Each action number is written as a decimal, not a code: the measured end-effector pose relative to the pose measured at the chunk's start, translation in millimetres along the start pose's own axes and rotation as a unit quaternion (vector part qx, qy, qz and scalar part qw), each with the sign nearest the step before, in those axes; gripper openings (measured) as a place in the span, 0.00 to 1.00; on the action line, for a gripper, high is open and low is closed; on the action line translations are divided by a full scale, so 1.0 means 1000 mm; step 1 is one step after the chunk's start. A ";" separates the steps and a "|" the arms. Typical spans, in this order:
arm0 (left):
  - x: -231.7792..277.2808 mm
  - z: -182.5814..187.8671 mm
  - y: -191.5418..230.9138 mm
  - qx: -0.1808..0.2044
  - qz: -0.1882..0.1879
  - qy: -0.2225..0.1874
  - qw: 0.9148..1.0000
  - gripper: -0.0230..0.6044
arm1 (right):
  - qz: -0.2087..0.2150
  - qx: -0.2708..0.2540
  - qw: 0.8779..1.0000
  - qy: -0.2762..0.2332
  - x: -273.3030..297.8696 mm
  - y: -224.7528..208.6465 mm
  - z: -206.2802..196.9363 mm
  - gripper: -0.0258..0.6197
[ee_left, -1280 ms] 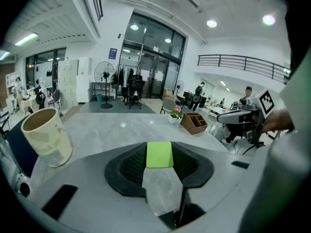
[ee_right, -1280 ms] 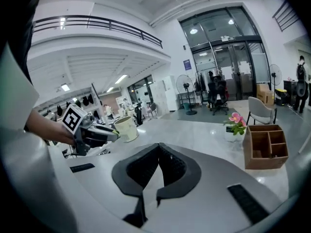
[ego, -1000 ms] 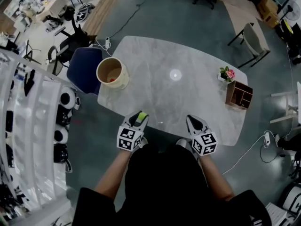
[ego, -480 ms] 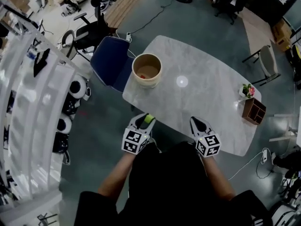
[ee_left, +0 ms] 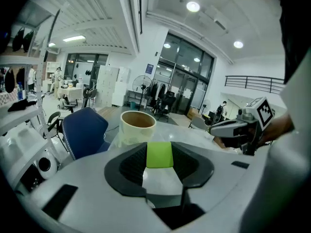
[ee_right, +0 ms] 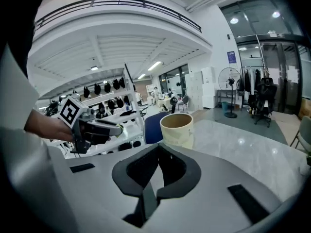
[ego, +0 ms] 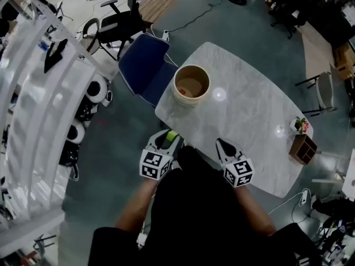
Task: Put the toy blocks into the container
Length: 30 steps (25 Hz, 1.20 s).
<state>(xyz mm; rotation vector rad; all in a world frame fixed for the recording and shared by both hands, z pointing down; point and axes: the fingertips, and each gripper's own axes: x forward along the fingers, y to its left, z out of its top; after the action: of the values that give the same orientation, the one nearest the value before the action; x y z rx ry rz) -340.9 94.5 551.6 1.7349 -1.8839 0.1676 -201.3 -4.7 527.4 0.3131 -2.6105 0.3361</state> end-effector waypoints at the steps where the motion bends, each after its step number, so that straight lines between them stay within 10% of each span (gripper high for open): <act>1: 0.002 0.004 0.006 -0.004 0.005 -0.001 1.000 0.26 | 0.008 0.002 1.000 0.003 0.009 0.000 0.002 0.04; 21: 0.112 0.139 0.075 0.089 -0.003 0.009 0.996 0.26 | 0.055 0.040 0.998 0.002 0.123 -0.032 0.043 0.04; 30: 0.202 0.143 0.062 0.176 -0.053 0.094 0.978 0.26 | 0.037 0.081 0.996 -0.001 0.128 -0.068 0.033 0.04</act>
<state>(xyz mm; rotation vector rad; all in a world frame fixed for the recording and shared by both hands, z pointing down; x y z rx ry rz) -444.5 -138.1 547.0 1.9653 -1.6941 0.6360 -306.8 -98.4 574.5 0.2713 -2.6058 0.5767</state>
